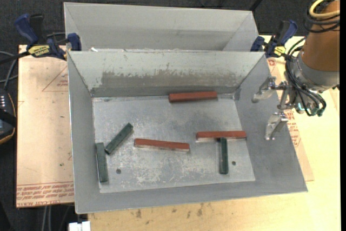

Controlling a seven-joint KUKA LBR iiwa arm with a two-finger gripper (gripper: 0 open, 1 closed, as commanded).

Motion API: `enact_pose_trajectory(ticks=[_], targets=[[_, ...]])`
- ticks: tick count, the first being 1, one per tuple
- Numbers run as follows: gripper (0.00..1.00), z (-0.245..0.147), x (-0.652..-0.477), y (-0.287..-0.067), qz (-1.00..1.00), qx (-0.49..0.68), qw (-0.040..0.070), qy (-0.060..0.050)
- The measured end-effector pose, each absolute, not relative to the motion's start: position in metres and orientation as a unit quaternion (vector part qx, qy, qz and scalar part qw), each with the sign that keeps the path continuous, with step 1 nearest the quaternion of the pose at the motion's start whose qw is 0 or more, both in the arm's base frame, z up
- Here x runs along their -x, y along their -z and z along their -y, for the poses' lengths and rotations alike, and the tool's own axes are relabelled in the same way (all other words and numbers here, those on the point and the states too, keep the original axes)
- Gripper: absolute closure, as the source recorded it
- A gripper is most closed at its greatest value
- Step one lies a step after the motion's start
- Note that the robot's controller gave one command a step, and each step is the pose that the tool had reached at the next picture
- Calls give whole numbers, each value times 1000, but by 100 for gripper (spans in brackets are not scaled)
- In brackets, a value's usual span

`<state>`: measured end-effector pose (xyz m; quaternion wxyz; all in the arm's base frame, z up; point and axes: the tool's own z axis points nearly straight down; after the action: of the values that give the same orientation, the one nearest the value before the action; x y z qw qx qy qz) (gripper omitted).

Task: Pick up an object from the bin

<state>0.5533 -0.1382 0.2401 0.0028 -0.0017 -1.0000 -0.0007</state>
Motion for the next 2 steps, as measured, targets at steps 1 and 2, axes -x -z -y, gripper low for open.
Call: enact_pose_trajectory(ticks=[1,2], targets=[[0,138,-554,-243,1000,1,0,0],[0,132,-557,-260,999,-34,1,0]])
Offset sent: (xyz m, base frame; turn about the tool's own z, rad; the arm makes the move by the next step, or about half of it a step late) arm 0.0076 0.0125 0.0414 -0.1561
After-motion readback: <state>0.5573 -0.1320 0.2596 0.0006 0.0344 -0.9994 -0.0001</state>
